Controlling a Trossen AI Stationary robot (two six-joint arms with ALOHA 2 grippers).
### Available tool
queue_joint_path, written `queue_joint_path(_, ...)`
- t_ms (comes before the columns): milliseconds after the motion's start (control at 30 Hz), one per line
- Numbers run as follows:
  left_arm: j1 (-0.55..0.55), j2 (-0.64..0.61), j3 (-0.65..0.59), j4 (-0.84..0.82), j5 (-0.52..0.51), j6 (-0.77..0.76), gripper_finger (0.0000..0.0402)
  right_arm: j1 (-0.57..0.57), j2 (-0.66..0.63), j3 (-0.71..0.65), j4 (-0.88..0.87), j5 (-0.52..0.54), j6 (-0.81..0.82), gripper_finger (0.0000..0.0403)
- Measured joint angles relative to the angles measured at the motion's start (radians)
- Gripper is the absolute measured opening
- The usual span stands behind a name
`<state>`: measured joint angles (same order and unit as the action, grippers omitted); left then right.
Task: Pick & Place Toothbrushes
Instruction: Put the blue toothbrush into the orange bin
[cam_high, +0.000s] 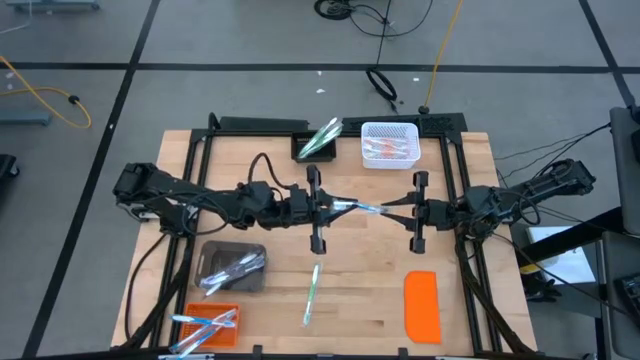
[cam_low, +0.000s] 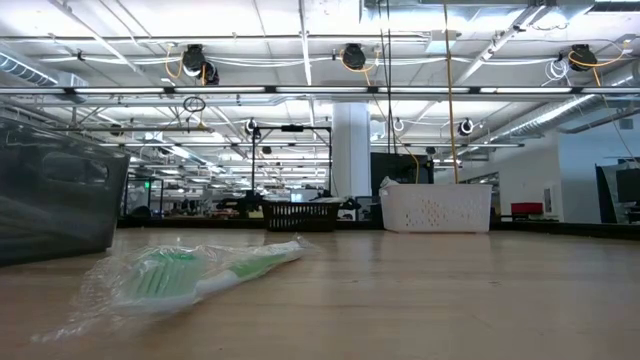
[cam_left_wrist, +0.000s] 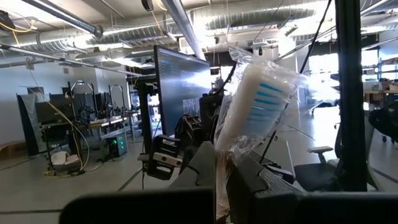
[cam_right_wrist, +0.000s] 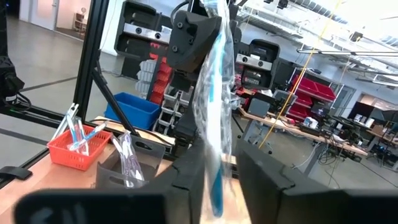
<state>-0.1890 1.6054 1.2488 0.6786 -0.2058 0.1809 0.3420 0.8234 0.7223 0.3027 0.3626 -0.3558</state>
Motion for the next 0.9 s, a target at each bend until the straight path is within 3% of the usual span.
queue_joint_path(533,-0.004,0.000,0.000,-0.134,-0.005,-0.067,0.0002,0.000,0.000,0.000,-0.052,0.002,0.036,0.0250)
queue_joint_path(900,-0.058,-0.054,0.000,-0.544,-0.032,-0.292,0.0002,0.000,0.000,0.000,-0.101,0.002,0.036,0.0269)
